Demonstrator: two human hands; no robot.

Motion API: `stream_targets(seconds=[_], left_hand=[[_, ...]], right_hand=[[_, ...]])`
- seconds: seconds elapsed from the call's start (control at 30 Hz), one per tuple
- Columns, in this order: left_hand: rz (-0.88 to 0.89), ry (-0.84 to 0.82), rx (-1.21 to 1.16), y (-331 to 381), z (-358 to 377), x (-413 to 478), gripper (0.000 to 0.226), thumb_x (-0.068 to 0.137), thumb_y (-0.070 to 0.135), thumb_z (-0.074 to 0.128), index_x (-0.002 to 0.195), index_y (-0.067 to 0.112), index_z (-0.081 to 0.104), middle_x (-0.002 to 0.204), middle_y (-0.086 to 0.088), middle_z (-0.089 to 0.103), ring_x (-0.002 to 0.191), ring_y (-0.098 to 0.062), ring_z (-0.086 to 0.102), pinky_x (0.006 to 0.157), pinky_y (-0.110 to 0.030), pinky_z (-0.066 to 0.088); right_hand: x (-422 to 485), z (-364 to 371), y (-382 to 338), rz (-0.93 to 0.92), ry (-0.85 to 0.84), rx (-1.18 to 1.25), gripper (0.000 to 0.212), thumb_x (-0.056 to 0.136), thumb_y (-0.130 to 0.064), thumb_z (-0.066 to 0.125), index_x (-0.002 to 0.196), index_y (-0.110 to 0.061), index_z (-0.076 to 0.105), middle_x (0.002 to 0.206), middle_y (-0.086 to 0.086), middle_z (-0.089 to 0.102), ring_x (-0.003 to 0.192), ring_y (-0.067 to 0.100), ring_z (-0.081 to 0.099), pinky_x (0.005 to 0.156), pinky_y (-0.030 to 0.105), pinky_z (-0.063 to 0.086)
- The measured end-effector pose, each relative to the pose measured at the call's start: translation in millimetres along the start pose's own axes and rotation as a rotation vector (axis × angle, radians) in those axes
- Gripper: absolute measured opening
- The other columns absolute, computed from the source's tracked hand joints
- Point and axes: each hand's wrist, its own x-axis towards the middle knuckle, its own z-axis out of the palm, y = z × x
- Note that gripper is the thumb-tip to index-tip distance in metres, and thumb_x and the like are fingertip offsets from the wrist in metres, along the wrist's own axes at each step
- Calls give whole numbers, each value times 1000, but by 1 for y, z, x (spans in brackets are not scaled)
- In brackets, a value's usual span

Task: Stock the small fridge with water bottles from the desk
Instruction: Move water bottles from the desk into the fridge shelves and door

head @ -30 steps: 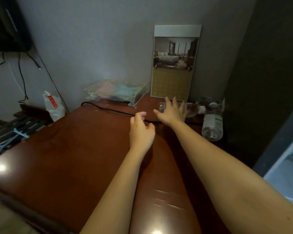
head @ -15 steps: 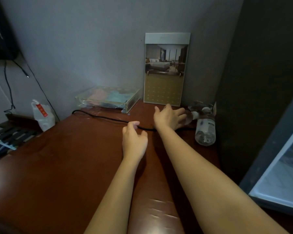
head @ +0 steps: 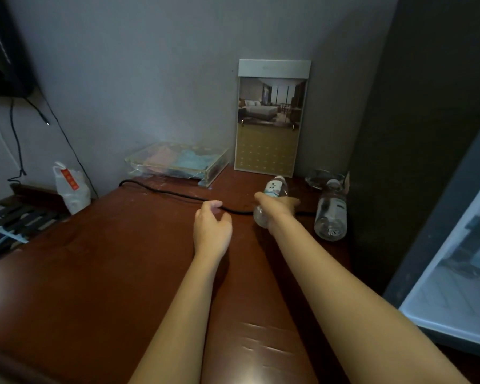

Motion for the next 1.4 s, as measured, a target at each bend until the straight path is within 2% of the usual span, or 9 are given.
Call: stream_targets(seconds=[0.07, 0.2, 0.37, 0.47, 0.63, 0.83, 1.03, 1.23, 1.4], left_hand=[[-79, -25, -149, 3, 0, -1, 16, 93, 21, 50, 108, 22, 55, 105, 0, 58, 93, -20, 61, 86, -40, 52], [-241, -249, -387, 23, -9, -12, 24, 97, 33, 44, 116, 19, 51, 104, -2, 60, 95, -20, 61, 76, -29, 51], [-259, -448, -428, 40, -15, -41, 24, 94, 34, 50, 111, 18, 56, 104, -4, 67, 88, -18, 66, 75, -30, 54], [-236, -458, -473, 53, -23, -59, 26, 91, 32, 55, 112, 17, 56, 103, -7, 69, 85, -18, 67, 68, -29, 53], [-105, -427, -454, 79, -49, -89, 27, 91, 15, 52, 118, 15, 54, 108, -10, 67, 95, -25, 67, 83, -41, 54], [108, -501, -402, 113, -73, -134, 34, 89, 6, 49, 119, 21, 52, 110, -6, 66, 100, -21, 66, 82, -36, 54], [301, -661, -350, 155, -76, -177, 48, 90, 5, 50, 134, 25, 44, 118, -1, 64, 106, -16, 63, 88, -35, 53], [426, -723, -404, 198, -51, -211, 41, 95, 11, 46, 131, 32, 46, 117, 3, 64, 107, -11, 62, 90, -31, 52], [499, -692, -382, 241, -15, -227, 44, 91, 25, 56, 133, 33, 45, 108, 9, 66, 100, -6, 65, 88, -32, 54]], right_hand=[[-12, -10, 8, -23, -53, 77, 74, 75, -22, 74, 133, -8, 30, 125, 15, 53, 109, 30, 57, 84, 38, 52], [-51, -43, 24, -30, -250, 202, 59, 77, -7, 67, 129, -10, 40, 96, 7, 59, 80, 19, 60, 56, 26, 46], [-85, -79, 36, -100, -534, 217, 86, 52, -5, 74, 132, -15, 41, 110, 14, 65, 94, 28, 67, 70, 34, 52], [-103, -93, 37, -174, -637, 136, 77, 59, 3, 74, 124, -25, 44, 111, 9, 64, 99, 27, 66, 80, 38, 54], [-140, -113, 30, -309, -694, 86, 76, 58, -9, 80, 117, -43, 47, 119, 3, 61, 108, 23, 63, 96, 46, 50], [-184, -151, 11, -493, -659, 15, 73, 72, -7, 76, 130, -36, 43, 106, -2, 64, 91, 15, 68, 68, 29, 58], [-208, -196, 3, -641, -505, 39, 67, 64, 5, 78, 108, -38, 53, 106, 1, 66, 101, 21, 63, 79, 35, 56], [-220, -252, -21, -795, -340, 85, 68, 65, 6, 77, 117, -30, 50, 100, 3, 68, 89, 16, 67, 71, 29, 57], [-213, -296, -50, -933, -129, 40, 67, 67, -5, 79, 120, -28, 47, 109, 3, 65, 98, 18, 65, 81, 40, 57]])
